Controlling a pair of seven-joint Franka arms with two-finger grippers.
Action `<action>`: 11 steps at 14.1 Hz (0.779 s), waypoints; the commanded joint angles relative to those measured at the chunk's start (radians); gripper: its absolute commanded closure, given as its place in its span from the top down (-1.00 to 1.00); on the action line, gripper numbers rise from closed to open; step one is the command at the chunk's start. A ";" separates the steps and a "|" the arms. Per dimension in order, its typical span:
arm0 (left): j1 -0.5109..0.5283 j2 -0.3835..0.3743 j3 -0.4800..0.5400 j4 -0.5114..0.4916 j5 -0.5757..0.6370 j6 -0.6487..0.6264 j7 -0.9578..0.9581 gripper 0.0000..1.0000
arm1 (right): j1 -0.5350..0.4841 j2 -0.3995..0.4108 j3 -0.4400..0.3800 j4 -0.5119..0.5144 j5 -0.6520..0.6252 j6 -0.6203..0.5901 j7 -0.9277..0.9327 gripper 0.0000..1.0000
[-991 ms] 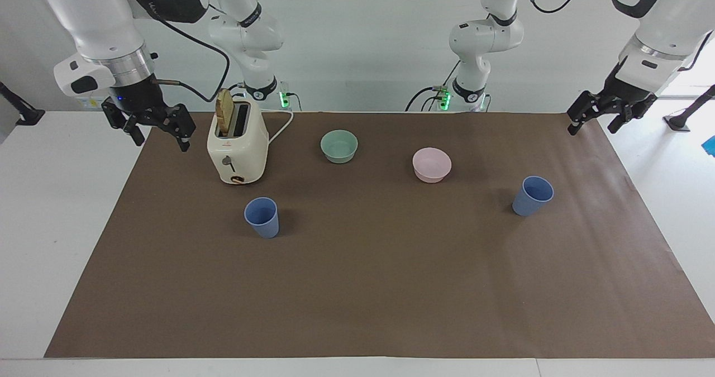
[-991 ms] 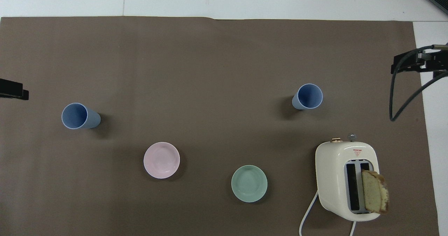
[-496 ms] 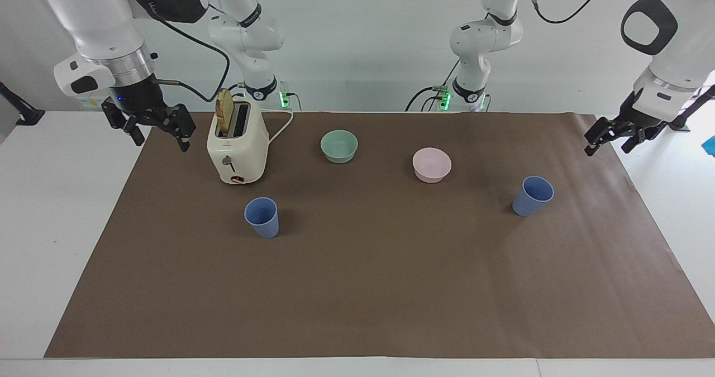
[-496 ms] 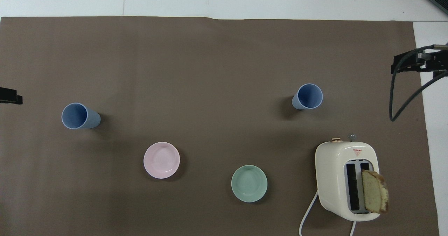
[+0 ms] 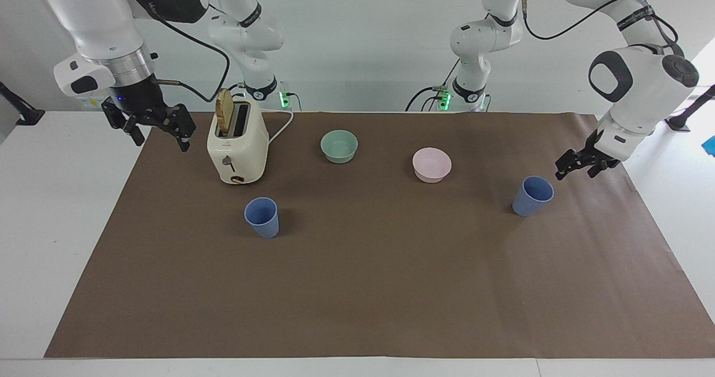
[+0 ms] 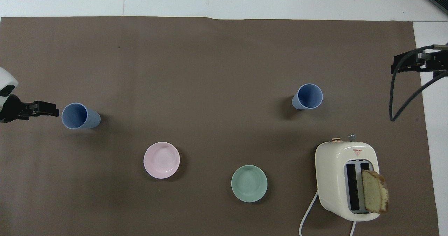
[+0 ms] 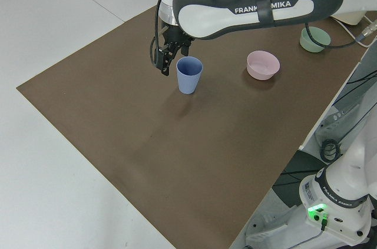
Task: Stack blue cups with both arms
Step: 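Reach the left gripper to the nearby blue cup and grasp it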
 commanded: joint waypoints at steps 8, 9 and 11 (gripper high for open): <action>-0.036 0.033 0.004 -0.108 -0.049 0.145 0.001 1.00 | -0.014 -0.022 0.008 -0.025 0.008 -0.003 -0.021 1.00; -0.038 0.033 0.004 -0.108 -0.050 0.143 -0.010 0.85 | -0.014 -0.022 0.010 -0.023 0.008 -0.003 -0.020 1.00; -0.041 0.033 0.004 -0.108 -0.050 0.140 -0.044 -0.32 | -0.014 -0.022 0.010 -0.025 0.008 -0.003 -0.021 1.00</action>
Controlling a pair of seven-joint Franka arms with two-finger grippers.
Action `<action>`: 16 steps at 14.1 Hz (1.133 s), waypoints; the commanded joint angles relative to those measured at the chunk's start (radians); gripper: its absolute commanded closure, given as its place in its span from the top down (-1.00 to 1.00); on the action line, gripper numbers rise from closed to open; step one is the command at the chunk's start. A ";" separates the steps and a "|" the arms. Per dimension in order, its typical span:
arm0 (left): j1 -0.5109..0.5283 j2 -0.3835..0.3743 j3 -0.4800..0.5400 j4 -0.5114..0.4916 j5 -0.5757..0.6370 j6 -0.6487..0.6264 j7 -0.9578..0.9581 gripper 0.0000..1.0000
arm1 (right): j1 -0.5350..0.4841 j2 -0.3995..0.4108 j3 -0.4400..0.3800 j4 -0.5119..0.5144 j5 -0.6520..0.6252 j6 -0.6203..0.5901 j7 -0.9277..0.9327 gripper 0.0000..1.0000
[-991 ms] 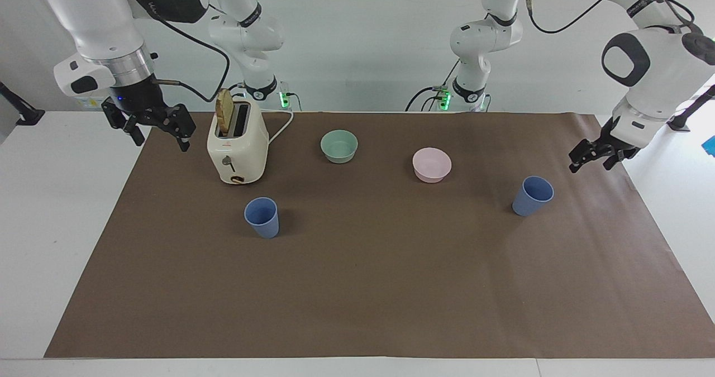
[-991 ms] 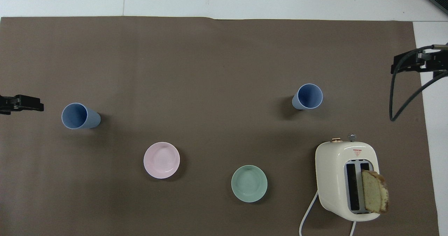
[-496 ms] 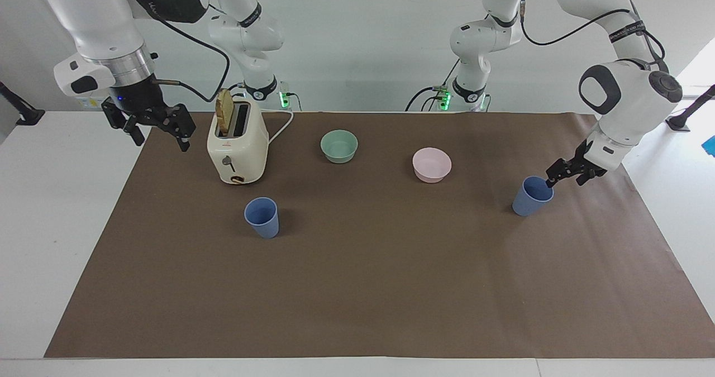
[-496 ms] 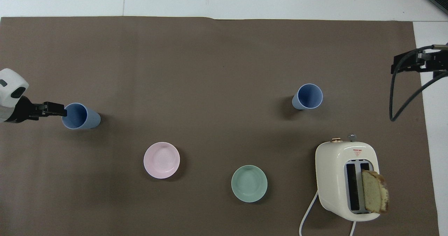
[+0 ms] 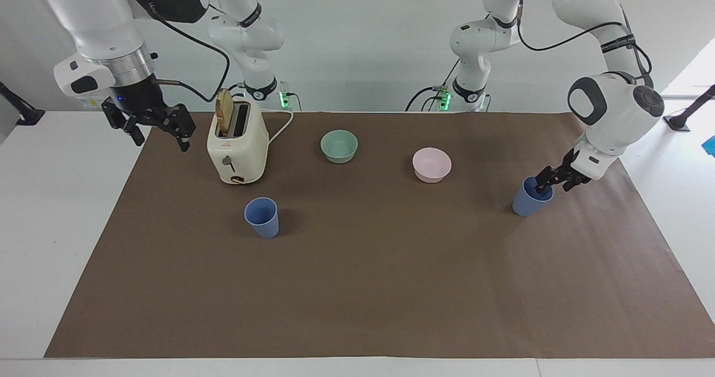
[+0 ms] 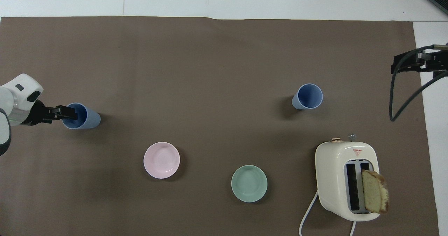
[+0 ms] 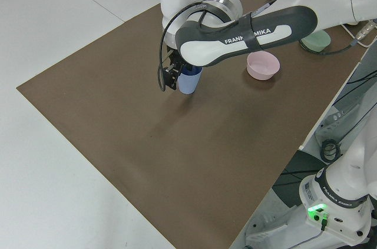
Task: Stack blue cups with both arms
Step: 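Carry the blue cup with the left gripper toward the table center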
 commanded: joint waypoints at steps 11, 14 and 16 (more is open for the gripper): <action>-0.055 0.052 0.006 0.263 -0.044 -0.172 -0.078 -1.00 | -0.014 -0.022 0.010 -0.023 0.008 -0.003 -0.021 1.00; -0.149 0.035 0.003 0.320 -0.047 -0.229 -0.244 -1.00 | -0.014 -0.022 0.010 -0.025 0.008 -0.002 -0.021 1.00; -0.201 0.033 0.001 0.343 -0.038 -0.243 -0.328 -1.00 | -0.014 -0.022 0.008 -0.023 0.008 -0.002 -0.021 1.00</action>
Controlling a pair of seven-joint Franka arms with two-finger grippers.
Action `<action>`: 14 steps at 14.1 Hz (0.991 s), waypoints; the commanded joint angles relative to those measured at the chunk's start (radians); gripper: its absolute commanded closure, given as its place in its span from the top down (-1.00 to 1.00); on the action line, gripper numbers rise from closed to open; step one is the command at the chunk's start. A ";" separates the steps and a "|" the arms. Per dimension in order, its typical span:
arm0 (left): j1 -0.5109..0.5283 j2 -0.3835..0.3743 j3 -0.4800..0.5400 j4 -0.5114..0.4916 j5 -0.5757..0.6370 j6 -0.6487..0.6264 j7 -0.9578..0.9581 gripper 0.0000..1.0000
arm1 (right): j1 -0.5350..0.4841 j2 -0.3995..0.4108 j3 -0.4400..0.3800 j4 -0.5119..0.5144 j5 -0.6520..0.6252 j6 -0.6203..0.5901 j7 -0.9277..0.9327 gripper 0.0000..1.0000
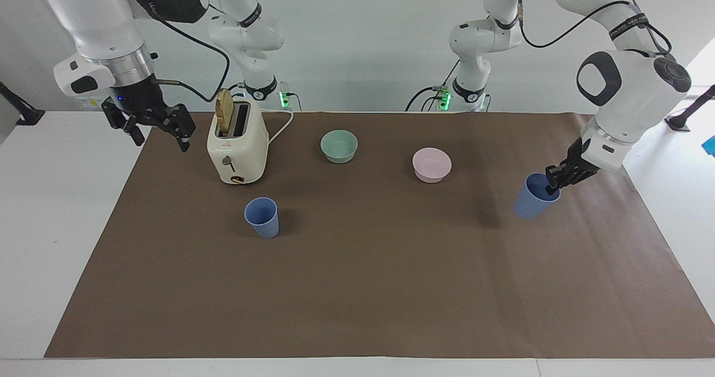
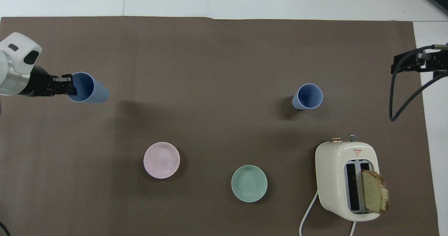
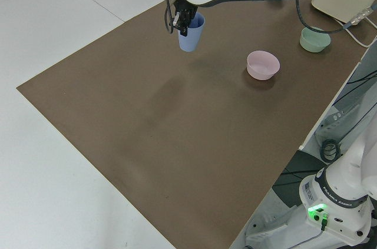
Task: Stack blue cups with both arms
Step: 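Carry the blue cup with the left gripper toward the table center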
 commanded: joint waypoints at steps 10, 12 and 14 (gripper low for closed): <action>-0.441 0.074 0.011 0.028 0.002 0.118 -0.510 -1.00 | -0.014 -0.022 0.008 -0.025 0.008 -0.002 -0.020 1.00; -0.460 0.096 0.010 0.028 0.002 0.151 -0.518 -1.00 | -0.014 -0.022 0.010 -0.025 0.008 -0.003 -0.021 1.00; -0.466 0.138 0.010 0.036 0.039 0.171 -0.518 -1.00 | -0.014 -0.022 0.008 -0.025 0.008 -0.003 -0.020 1.00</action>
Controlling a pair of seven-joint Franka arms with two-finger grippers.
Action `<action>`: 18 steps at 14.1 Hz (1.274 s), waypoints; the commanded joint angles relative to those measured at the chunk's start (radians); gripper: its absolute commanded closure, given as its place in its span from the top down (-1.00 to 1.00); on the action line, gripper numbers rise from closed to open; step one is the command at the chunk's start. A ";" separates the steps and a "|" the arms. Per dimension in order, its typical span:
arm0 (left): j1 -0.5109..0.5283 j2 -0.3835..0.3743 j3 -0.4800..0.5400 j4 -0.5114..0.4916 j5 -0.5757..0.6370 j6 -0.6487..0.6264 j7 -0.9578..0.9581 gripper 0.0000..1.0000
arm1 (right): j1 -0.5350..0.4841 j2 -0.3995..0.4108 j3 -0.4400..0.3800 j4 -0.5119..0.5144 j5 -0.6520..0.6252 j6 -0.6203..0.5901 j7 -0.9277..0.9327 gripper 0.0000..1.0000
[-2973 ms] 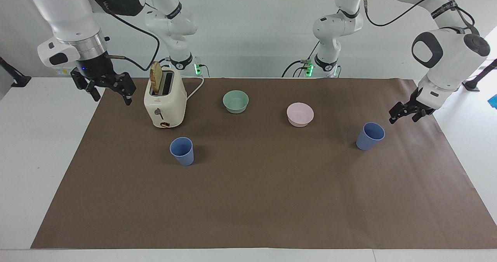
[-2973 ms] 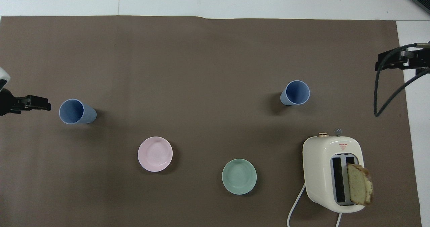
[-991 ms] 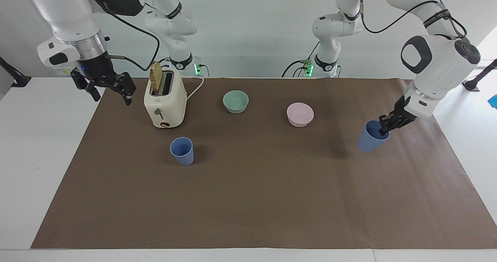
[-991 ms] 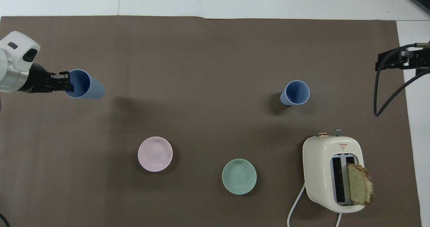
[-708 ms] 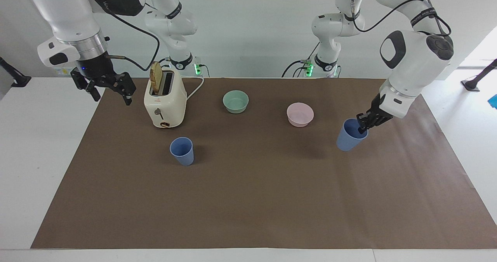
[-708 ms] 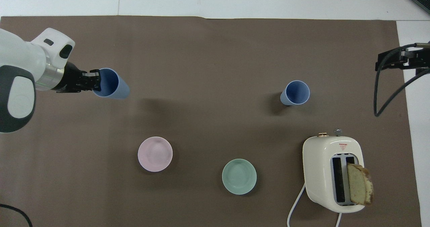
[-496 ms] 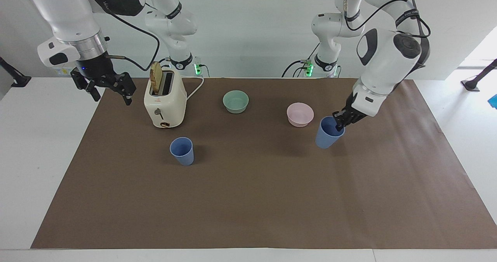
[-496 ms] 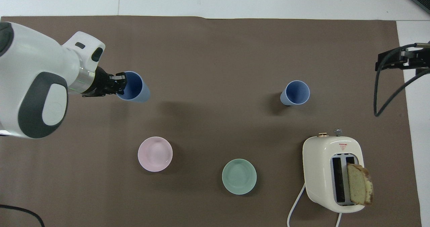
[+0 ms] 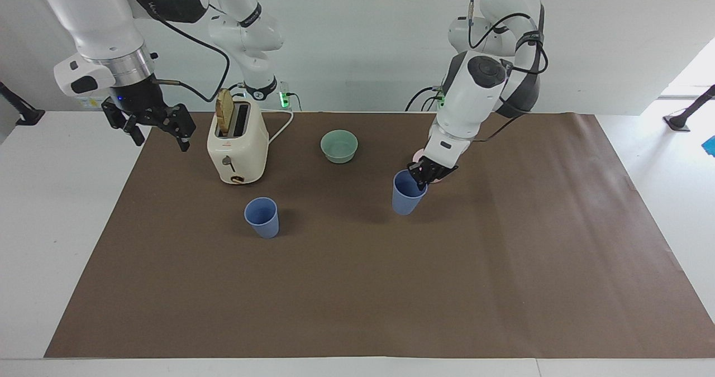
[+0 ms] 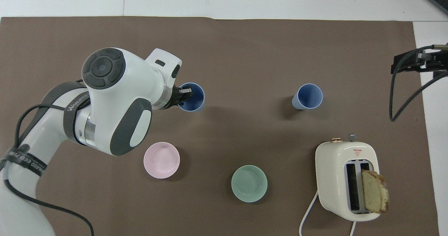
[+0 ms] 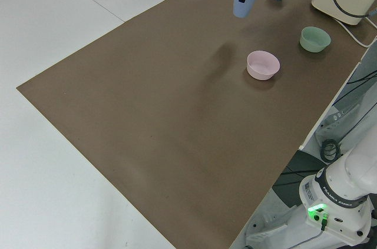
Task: Stack blue cups with both arms
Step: 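Carry the blue cup with the left gripper toward the table center, then release the cup with the left gripper while the right gripper reaches forward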
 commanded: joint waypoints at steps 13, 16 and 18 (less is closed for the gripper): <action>-0.059 0.114 0.017 -0.014 0.063 0.120 0.050 -1.00 | -0.015 -0.022 0.007 -0.025 0.007 -0.002 -0.018 1.00; -0.064 0.130 0.017 -0.012 0.063 0.131 0.050 -0.96 | -0.017 -0.022 0.003 -0.023 0.008 -0.003 -0.020 1.00; -0.062 0.134 0.017 0.006 0.094 0.117 0.050 0.99 | -0.012 -0.022 0.010 -0.025 0.008 -0.002 -0.020 1.00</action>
